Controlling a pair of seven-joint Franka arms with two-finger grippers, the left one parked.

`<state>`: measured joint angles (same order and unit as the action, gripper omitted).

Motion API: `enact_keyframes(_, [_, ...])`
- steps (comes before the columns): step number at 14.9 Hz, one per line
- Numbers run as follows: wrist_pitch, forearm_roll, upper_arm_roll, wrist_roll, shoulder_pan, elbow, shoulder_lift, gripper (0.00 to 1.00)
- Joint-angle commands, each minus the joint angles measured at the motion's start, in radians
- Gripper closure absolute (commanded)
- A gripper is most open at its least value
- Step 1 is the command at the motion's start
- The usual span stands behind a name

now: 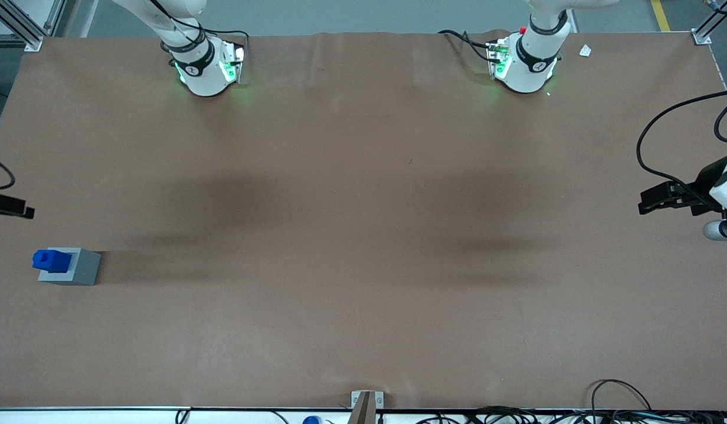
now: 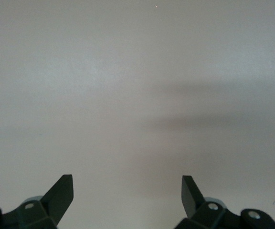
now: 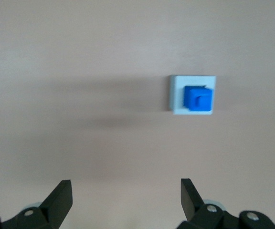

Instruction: Insert blue part into gray base with right arm

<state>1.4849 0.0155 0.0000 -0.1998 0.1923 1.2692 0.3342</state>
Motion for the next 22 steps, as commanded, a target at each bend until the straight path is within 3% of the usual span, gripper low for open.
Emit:
enact_keyframes(1, [-0.046, -0.009, -0.002, 0.039, -0.057, 0.067, -0.107, 0.00])
enact_keyframes(10, [-0.020, -0.019, -0.003, 0.068, -0.180, 0.291, -0.365, 0.00])
enact_keyframes(17, [0.009, -0.019, -0.002, 0.236, -0.194, 0.341, -0.397, 0.00])
enact_keyframes(22, [0.012, -0.017, -0.003, 0.243, -0.214, 0.328, -0.389, 0.00])
